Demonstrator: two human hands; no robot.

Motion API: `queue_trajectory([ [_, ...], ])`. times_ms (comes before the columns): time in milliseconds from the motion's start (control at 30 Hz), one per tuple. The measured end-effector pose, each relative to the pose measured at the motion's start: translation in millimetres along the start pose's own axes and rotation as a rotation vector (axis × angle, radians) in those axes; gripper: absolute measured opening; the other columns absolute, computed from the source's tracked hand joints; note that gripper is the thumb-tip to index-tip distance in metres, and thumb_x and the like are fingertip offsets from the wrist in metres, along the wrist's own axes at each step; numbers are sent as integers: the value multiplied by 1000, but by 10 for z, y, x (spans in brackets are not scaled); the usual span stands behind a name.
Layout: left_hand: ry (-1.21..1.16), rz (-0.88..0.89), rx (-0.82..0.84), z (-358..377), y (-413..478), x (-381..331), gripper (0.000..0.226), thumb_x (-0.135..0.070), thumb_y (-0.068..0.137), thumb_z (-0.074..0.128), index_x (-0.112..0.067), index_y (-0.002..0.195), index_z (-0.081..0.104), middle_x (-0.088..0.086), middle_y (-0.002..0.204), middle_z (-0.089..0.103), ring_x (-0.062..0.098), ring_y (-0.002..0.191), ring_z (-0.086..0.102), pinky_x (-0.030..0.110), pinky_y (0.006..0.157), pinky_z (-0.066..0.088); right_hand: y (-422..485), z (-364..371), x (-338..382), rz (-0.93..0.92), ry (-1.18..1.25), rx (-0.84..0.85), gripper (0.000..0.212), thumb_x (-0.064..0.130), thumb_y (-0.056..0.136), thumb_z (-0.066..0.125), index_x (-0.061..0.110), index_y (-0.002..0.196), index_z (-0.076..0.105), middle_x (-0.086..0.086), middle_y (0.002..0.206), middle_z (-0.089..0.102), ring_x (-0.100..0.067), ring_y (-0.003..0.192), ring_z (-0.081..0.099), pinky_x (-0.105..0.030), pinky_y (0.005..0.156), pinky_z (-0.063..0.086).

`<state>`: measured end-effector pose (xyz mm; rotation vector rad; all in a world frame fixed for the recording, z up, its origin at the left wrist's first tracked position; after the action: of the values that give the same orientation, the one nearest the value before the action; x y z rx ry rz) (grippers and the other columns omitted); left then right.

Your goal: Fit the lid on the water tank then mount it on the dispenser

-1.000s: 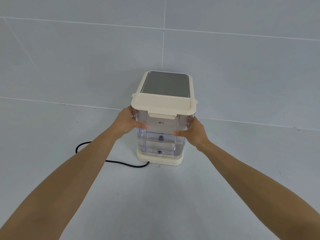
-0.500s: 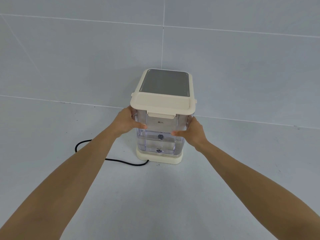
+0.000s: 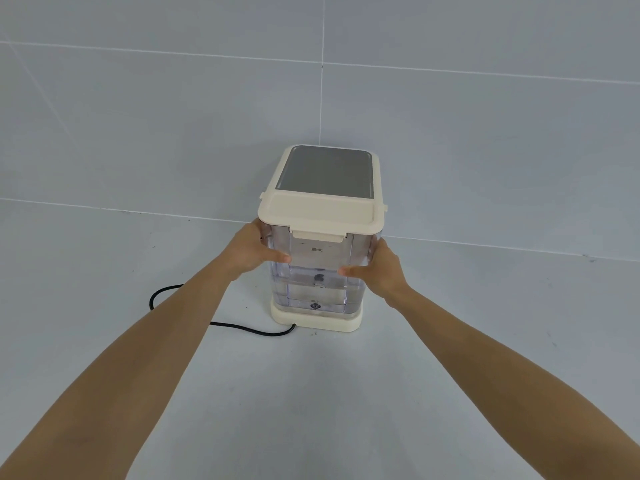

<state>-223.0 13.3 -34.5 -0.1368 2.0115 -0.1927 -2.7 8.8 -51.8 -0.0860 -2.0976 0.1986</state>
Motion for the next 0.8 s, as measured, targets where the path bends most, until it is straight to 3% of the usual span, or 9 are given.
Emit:
queue_trajectory([
  [200, 17, 8, -17, 33, -70, -32, 79, -4, 67, 76, -13, 135, 36, 6, 141, 45, 21, 133, 37, 30, 102, 32, -95, -68, 44, -16, -67, 48, 72, 22, 74, 73, 6, 130, 32, -11, 135, 48, -30, 121, 47, -32, 89, 41],
  [400, 83, 151, -97, 19, -272, -216, 80, -22, 76, 70, -17, 140, 22, -9, 128, 37, 9, 123, 33, 24, 93, 28, -186, -148, 68, -87, -208, 70, 72, 33, 79, 65, 8, 135, 26, -11, 143, 40, -31, 127, 42, -36, 97, 39],
  [467, 166, 201, -187, -9, -351, -335, 81, -27, 80, 64, -11, 143, 15, -6, 134, 34, 8, 126, 28, 25, 99, 27, -215, -206, 112, -158, -253, 54, 71, 35, 82, 60, 10, 138, 22, -10, 148, 33, -29, 132, 37, -37, 101, 37],
  [533, 321, 264, -307, -43, -392, -436, 80, -35, 84, 58, -9, 144, 12, 4, 153, 21, 18, 141, 17, 33, 113, 18, -262, -272, 179, -207, -325, 38, 79, 38, 87, 51, 8, 144, 5, -8, 156, 13, -26, 142, 19, -39, 111, 27],
  [600, 480, 341, -372, -45, -417, -551, 77, -49, 86, 45, -7, 144, 14, 11, 156, 12, 23, 144, 7, 35, 116, 9, -306, -357, 261, -262, -395, 4, 83, 42, 89, 43, 7, 144, -8, -7, 158, -3, -21, 145, 2, -36, 116, 14],
  [700, 693, 513, -427, 39, -451, -802, 98, -76, 72, 6, -10, 145, 13, 7, 156, 4, 21, 145, 0, 36, 116, 4, -372, -508, 443, -364, -478, -52, 81, 46, 91, 35, 7, 143, -13, -6, 157, -12, -18, 144, -10, -31, 117, 1],
  [800, 774, 693, -507, 111, -469, -1143, 100, -73, 69, -11, -12, 145, 11, -4, 148, -8, 10, 139, -10, 34, 113, -5, -438, -698, 684, -426, -540, -115, 78, 48, 92, 28, 9, 142, -16, -6, 156, -16, -18, 143, -16, -31, 116, -5],
])
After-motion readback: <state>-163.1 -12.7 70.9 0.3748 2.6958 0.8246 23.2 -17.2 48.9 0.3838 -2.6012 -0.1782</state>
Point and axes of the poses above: each hand's wrist, its own y-axis towards the middle knuckle, its own z-axis out of the palm, x = y × z, the point moved 3 cm from there along y, towards the middle knuckle
